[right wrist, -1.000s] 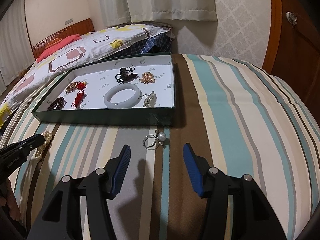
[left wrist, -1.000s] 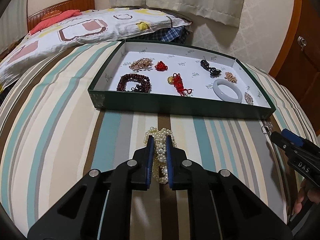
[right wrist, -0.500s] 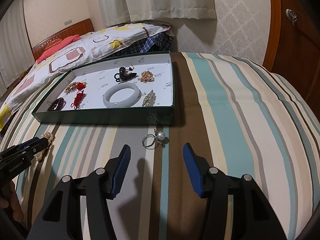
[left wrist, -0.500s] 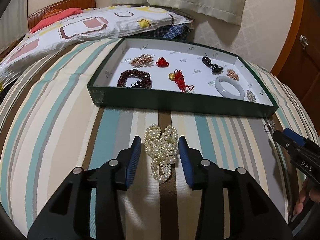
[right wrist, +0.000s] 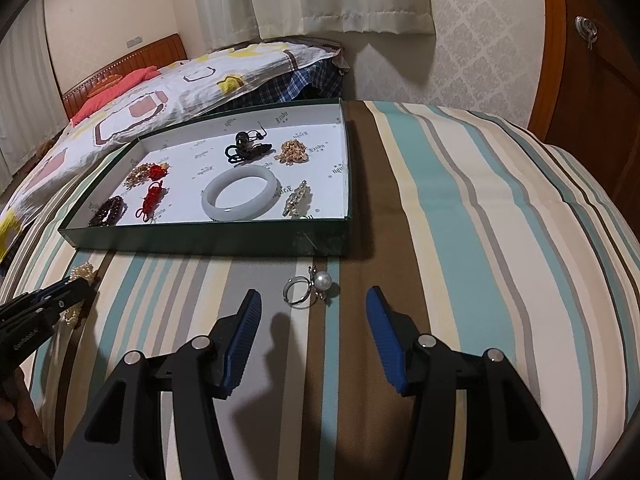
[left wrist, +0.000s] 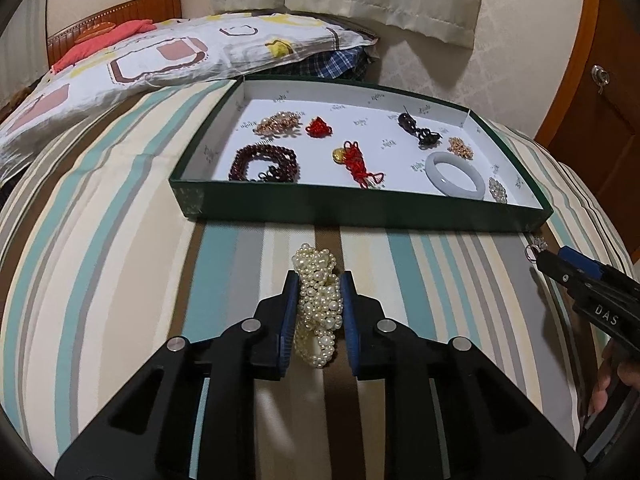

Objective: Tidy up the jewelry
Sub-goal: 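Grasp the silver pearl ring with the right tool while the left tool holds the pearls, then carry the pearl necklace and silver ring over the green box and lower them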

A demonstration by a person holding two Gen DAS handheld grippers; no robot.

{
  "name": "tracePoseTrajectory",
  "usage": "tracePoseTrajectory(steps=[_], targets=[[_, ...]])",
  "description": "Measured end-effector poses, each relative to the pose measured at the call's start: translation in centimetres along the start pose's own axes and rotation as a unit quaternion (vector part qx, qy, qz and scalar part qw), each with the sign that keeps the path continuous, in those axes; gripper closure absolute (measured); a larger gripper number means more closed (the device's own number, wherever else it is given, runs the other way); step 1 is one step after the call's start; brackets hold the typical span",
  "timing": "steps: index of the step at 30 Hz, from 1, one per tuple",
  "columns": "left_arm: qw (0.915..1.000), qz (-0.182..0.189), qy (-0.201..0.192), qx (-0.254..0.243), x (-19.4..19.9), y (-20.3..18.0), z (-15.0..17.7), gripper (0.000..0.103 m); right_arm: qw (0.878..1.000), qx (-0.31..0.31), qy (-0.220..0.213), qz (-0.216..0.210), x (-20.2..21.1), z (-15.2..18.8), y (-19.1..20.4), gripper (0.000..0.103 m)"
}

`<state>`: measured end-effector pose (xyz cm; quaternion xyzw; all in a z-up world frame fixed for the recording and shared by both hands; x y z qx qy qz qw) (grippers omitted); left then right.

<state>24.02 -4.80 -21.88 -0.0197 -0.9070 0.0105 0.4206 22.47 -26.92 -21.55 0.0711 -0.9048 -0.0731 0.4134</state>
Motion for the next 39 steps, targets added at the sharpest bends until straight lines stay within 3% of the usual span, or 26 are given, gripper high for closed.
tracePoseTrajectory(steps=[11,18,39], targets=[[1.0000,-0.004,-0.001,0.004,-0.2,0.8,-0.3,0.082,1.000,-0.005,0.021,-0.004,-1.5,-0.4,-0.1,0.052],[1.0000,-0.004,0.000,0.005,-0.2,0.8,-0.3,0.082,1.000,0.016,0.026,-0.007,-1.6,-0.3,0.5,0.074],[0.9999,-0.004,-0.014,0.007,0.5,1.1,-1.0,0.082,0.999,0.029,0.013,-0.022,-0.5,-0.3,2.0,0.074]])
Point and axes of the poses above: each gripper's, at about its wrist camera, not at the fingertips, and x roughly against the way its jaws point, y to its left, z to its underside, the point moved 10 cm from there along -x, roughly the way its jaws point, and after that the axes turned 5 degrees about -z, right-handed, at the moved point
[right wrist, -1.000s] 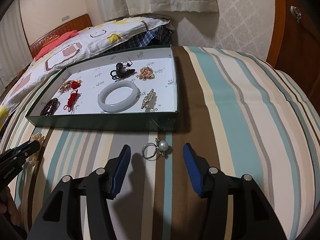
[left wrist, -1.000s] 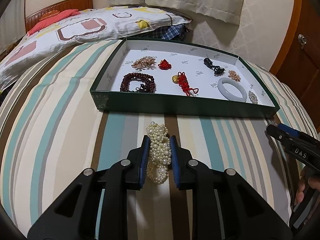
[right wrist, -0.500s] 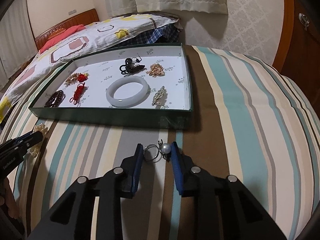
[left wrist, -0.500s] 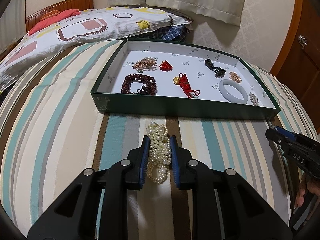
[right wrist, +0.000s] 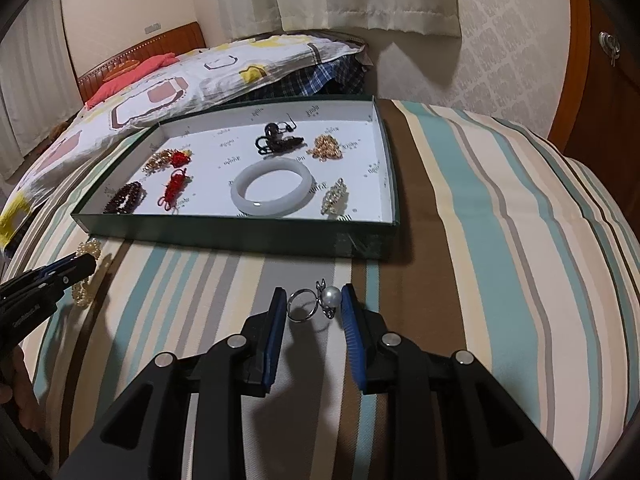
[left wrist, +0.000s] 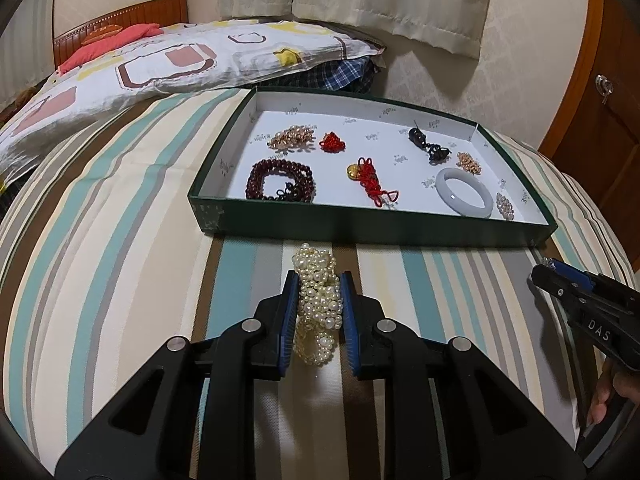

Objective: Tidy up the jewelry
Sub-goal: 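Carry the pearl necklace and silver ring over the green box and lower them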

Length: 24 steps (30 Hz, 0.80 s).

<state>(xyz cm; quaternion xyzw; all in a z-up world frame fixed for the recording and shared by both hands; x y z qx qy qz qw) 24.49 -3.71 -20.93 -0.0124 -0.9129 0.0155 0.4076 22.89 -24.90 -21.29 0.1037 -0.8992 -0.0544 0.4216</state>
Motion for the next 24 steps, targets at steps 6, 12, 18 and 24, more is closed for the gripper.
tracePoseTrajectory(steps=[6,12,18,24], targets=[[0.9998,0.005,-0.017,0.001,1.2,-0.3,-1.0,0.082,1.000,0.003,-0.018,-0.007,1.2,-1.0,0.6,0.074],[0.9992,0.013,-0.039,-0.001,2.8,-1.0,-2.5,0.082,0.999,0.007,-0.039,-0.013,2.3,-2.6,1.3,0.074],[0.9975,0.027,-0.066,-0.007,4.0,-2.4,-5.1,0.082,0.998,0.014,-0.061,-0.019,3.1,-4.7,2.1,0.074],[0.9947,0.037,-0.095,-0.014,4.5,-4.0,-8.3,0.082,0.996,0.023,-0.088,-0.023,3.5,-7.5,2.6,0.074]])
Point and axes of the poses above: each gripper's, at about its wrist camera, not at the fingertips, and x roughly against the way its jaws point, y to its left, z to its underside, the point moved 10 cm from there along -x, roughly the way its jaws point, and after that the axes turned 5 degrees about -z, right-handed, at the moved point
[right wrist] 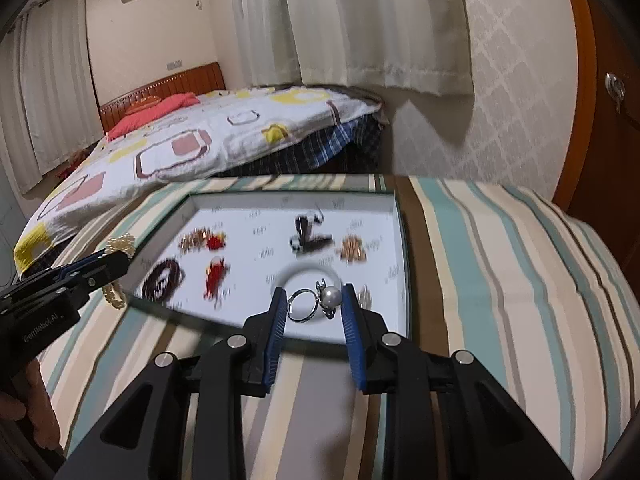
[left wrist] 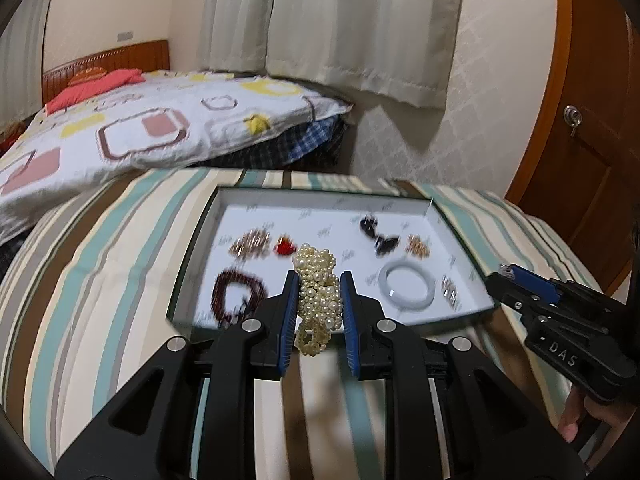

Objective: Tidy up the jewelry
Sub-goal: 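Carry the pearl necklace and silver ring over the green box and lower them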

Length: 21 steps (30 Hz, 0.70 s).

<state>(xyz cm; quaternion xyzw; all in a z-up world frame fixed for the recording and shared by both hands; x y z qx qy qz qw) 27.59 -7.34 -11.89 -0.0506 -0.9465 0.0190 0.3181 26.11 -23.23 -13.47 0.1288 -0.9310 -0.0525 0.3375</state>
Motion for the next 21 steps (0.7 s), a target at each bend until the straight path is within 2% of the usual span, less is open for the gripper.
tracePoseTrajectory(steps=[6,13,17,21], targets=[[0.9997,0.008,-0.024,-0.004,-0.9,-1.3,-3.0,0.082,1.000,0.009,-0.028,0.000,-0.3,-3.3,0.0,0.074],[0.9987,0.011,-0.049,-0.007,-2.6,-2.3,-5.9,0.082,0.999,0.014,-0.046,0.005,-1.3,-5.5,-0.7,0.074],[0.9983,0.010,-0.057,-0.007,-3.8,-2.6,-6.8,0.082,0.998,0.017,-0.053,0.006,-2.2,-6.3,-1.1,0.074],[0.9991,0.004,-0.042,-0.009,-6.1,-2.8,-6.1,0.082,0.999,0.014,-0.044,0.008,-3.7,-5.9,-1.6,0.074]])
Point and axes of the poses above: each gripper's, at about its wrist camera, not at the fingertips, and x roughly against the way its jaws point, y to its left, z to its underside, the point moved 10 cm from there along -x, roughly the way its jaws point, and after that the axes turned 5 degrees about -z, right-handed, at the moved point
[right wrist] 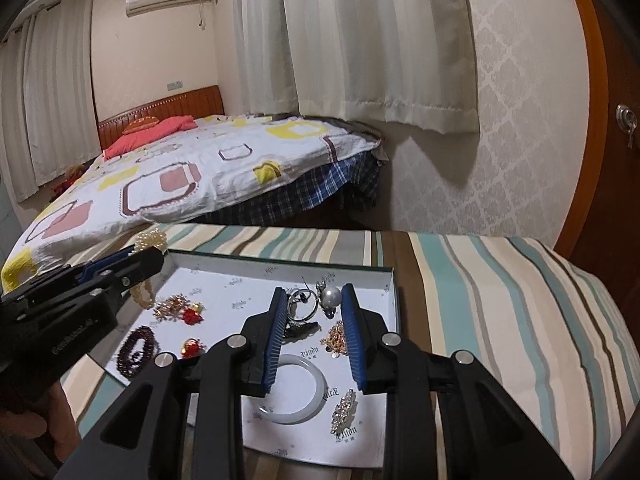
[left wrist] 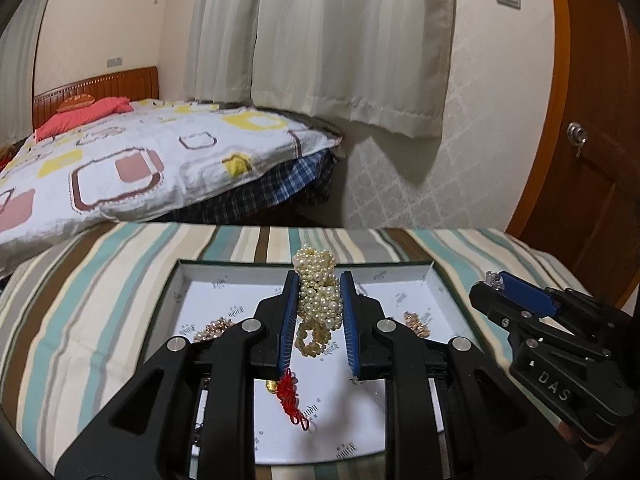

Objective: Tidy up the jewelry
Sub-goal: 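Carry the pearl necklace and silver ring over the green box and lower them, then open both tools to release the pearl necklace and the ring into the box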

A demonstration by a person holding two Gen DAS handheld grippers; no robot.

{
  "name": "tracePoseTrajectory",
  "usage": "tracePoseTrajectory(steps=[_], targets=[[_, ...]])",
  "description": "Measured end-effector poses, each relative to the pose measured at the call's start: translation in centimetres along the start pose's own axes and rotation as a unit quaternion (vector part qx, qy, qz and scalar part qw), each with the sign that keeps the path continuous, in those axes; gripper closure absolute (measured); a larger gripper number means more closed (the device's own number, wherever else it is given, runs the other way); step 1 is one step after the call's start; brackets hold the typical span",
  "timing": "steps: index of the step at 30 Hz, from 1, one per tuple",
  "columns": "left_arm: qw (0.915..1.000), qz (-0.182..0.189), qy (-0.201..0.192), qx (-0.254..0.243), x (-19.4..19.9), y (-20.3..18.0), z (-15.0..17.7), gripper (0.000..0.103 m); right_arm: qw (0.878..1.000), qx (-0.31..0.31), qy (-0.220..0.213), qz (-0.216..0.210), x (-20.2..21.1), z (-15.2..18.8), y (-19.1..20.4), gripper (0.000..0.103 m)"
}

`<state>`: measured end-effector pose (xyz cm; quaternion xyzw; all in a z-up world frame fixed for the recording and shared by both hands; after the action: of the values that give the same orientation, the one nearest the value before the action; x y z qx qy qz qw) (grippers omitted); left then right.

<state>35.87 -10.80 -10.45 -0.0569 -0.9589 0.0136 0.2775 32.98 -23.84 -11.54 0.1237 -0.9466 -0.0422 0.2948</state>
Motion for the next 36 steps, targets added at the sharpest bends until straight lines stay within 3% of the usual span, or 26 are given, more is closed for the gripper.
tracePoseTrajectory(steps=[9,19,31,36], targets=[[0.9981,-0.015,0.059,-0.002,-5.0,0.3,3.8,0.082,0.999,-0.012,0.044,0.011,-3.7,3.0,-2.0,0.074],[0.9940,-0.021,0.107,-0.009,-7.8,0.4,6.0,0.082,0.995,-0.022,0.101,0.010,-6.5,5.7,-2.9,0.074],[0.9888,-0.024,0.146,-0.021,-9.4,0.3,7.4,0.082,0.993,-0.019,0.118,0.008,-7.5,6.1,-2.9,0.074],[0.9880,-0.025,0.152,-0.014,-9.5,0.4,7.7,0.078,0.993,-0.018,0.115,0.004,-7.4,5.9,-2.6,0.062]])
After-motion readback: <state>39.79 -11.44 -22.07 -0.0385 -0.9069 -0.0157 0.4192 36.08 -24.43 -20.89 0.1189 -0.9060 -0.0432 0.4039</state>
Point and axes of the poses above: each gripper's, at about its wrist camera, not at the fingertips, and x roughly against the way its jaws point, y to its left, z to its underside, the point moved 10 cm from there along -x, roughly the way its jaws point, and after that the axes turned 5 degrees about -z, right-handed, at the moved point
